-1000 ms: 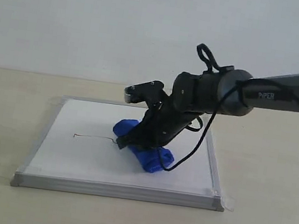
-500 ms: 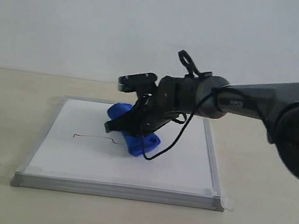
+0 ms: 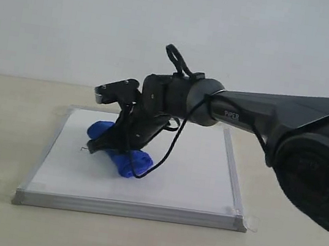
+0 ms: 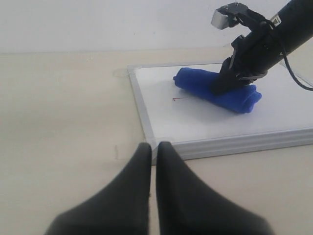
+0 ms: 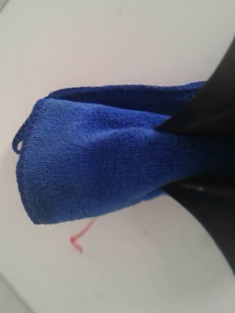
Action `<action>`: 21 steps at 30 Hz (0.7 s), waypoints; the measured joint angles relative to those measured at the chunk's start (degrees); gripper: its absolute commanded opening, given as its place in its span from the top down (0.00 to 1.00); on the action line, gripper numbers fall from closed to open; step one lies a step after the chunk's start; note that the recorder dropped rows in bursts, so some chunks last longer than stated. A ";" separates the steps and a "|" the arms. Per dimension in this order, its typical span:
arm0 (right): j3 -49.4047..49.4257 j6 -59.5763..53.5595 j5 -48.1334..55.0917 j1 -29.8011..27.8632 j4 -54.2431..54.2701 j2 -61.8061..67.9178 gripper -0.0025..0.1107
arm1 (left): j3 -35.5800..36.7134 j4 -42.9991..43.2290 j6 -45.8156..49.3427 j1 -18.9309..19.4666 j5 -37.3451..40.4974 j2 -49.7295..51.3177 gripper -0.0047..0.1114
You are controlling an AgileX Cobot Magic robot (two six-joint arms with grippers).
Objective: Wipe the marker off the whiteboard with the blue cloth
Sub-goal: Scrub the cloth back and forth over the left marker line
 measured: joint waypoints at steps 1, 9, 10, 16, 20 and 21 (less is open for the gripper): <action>-0.13 1.59 -0.13 -0.89 -1.61 0.47 0.98 | 0.00 0.00 0.00 0.00 0.00 0.00 0.93; -0.77 14.84 -2.53 -4.91 -13.61 1.57 0.98 | 0.00 0.00 0.00 0.00 0.00 0.00 0.93; -0.77 15.28 -2.53 -4.35 -13.73 1.57 0.98 | 0.00 0.00 0.00 0.00 0.00 0.00 0.93; -0.77 8.29 -3.39 2.99 -11.03 1.68 0.98 | 0.00 0.00 0.00 0.00 0.00 0.00 0.93; -1.39 6.56 -2.53 4.37 -11.57 1.92 0.98 | 0.00 0.00 0.00 0.00 0.00 0.00 0.93; -1.62 8.00 -2.36 3.63 -12.72 2.07 0.98 | 0.00 0.00 0.00 0.00 0.00 0.00 0.93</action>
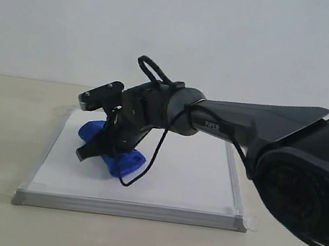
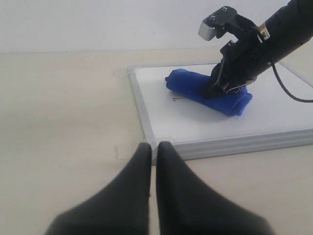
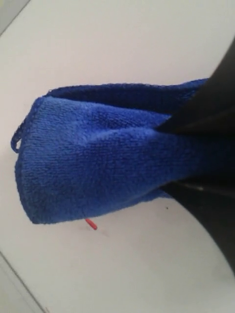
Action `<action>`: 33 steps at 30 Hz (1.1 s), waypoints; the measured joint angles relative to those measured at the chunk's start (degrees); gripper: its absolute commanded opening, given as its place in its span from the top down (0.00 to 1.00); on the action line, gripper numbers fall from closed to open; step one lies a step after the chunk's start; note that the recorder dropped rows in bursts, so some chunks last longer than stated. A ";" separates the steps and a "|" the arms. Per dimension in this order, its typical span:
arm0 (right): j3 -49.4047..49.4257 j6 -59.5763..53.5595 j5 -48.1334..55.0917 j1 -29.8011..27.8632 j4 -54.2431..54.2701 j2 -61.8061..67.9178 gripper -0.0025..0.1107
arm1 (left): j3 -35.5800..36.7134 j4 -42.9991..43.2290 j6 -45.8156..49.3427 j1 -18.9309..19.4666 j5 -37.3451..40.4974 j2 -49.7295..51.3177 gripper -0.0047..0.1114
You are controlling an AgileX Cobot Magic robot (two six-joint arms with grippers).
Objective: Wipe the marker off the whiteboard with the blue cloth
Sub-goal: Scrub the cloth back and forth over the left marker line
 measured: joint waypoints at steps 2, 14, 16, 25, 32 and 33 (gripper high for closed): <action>-0.35 5.56 0.00 -1.84 -5.05 0.44 0.98 | 0.00 0.00 0.00 0.00 0.00 0.00 0.93; -0.60 13.78 1.45 -4.78 -12.67 0.65 0.98 | 0.00 0.00 0.00 0.00 0.00 0.00 0.93; -0.60 9.71 -0.16 -3.12 -8.33 0.76 0.98 | 0.00 0.00 0.00 0.00 0.00 0.00 0.93; -1.38 -6.02 -2.72 4.84 5.97 1.11 0.98 | 0.00 0.00 0.00 0.00 0.00 0.00 0.93; -1.83 8.36 0.12 -2.70 -6.68 1.36 0.98 | 0.00 0.00 0.00 0.00 0.00 0.00 0.93; -1.92 10.85 0.64 -4.09 -8.52 1.36 0.98 | 0.00 0.00 0.00 0.00 0.00 0.00 0.93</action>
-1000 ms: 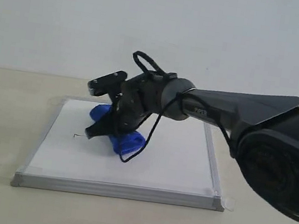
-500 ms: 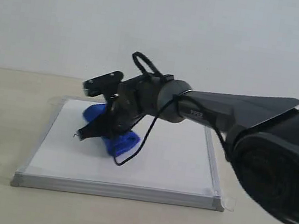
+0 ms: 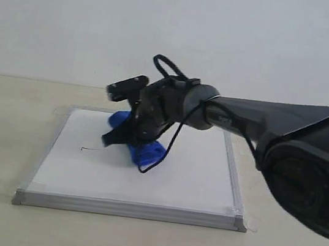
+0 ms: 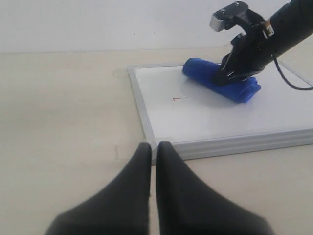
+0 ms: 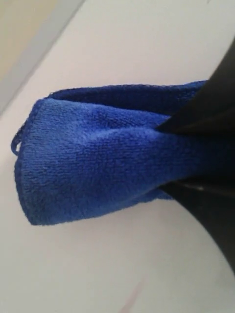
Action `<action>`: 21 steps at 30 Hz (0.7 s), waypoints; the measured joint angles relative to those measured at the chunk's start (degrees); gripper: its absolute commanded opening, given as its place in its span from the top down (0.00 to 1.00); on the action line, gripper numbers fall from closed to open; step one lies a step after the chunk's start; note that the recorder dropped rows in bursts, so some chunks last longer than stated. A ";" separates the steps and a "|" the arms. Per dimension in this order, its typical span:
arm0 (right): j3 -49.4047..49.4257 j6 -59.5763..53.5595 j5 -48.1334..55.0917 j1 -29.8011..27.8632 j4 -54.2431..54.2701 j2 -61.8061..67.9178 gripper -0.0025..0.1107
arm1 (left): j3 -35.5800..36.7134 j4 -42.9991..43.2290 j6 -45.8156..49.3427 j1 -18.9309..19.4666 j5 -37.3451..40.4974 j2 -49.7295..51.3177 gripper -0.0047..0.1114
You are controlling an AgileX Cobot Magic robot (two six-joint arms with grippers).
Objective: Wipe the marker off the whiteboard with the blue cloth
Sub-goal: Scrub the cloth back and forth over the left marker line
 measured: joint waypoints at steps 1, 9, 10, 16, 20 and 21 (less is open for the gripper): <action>0.00 1.82 0.40 -0.93 -0.97 0.00 0.98 | 0.00 0.00 0.00 0.00 0.00 0.00 0.93; 0.00 0.09 -3.57 0.47 2.29 0.73 0.98 | 0.00 0.00 0.00 0.00 0.00 0.00 0.93; -0.27 -0.93 -4.86 1.64 3.05 1.06 0.98 | 0.00 0.00 0.00 0.00 0.00 0.00 0.93; -2.68 -3.94 -8.12 7.99 5.35 2.69 0.98 | 0.00 0.00 0.00 0.00 0.00 0.00 0.93; -3.07 -4.17 -8.12 7.68 6.03 3.06 0.98 | 0.00 0.00 0.00 0.00 0.00 0.00 0.93; -3.30 -4.17 -8.12 6.93 6.03 3.19 0.98 | 0.00 0.00 0.00 0.00 0.00 0.00 0.93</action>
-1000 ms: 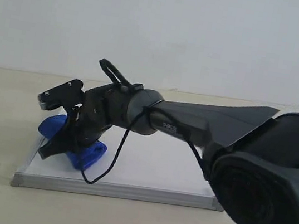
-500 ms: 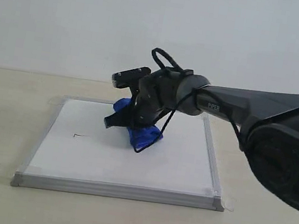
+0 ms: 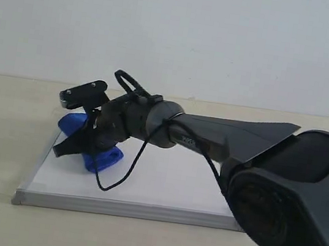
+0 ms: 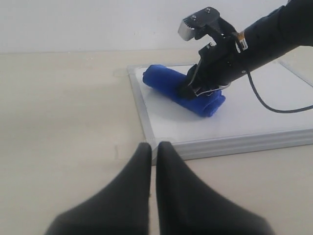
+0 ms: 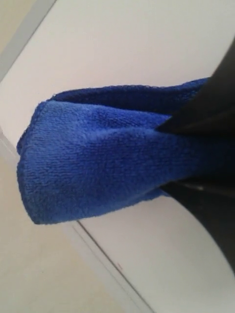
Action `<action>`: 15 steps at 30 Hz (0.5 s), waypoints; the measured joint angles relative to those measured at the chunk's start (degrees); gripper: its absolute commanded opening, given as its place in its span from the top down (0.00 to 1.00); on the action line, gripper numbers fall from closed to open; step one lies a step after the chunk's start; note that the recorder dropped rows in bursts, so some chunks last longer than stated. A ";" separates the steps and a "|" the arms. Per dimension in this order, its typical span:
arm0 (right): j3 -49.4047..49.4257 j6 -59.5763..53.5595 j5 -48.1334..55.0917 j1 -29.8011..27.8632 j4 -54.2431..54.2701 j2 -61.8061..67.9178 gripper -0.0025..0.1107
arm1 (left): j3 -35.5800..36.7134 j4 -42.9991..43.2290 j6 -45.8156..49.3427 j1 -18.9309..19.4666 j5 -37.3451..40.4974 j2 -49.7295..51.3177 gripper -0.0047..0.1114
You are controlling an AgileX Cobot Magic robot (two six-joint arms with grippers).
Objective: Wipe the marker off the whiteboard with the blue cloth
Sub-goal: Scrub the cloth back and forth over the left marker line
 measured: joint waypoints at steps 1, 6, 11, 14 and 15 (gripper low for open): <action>-0.05 0.14 0.00 -0.59 0.00 0.14 0.98 | 0.00 0.00 0.00 0.00 0.00 0.00 0.93; -0.27 3.92 0.00 -5.47 -0.22 0.61 0.98 | 0.00 0.00 0.00 0.00 0.00 0.00 0.93; -0.54 5.96 0.00 -6.93 -0.29 0.64 0.98 | 0.00 0.00 0.00 0.00 0.00 0.00 0.93; -0.54 4.13 -0.62 -4.77 -1.38 0.73 0.98 | 0.00 0.00 0.00 0.00 0.00 0.00 0.93; -0.54 3.44 -0.87 -4.04 -1.38 0.73 0.98 | 0.00 0.00 0.00 0.00 0.00 0.00 0.93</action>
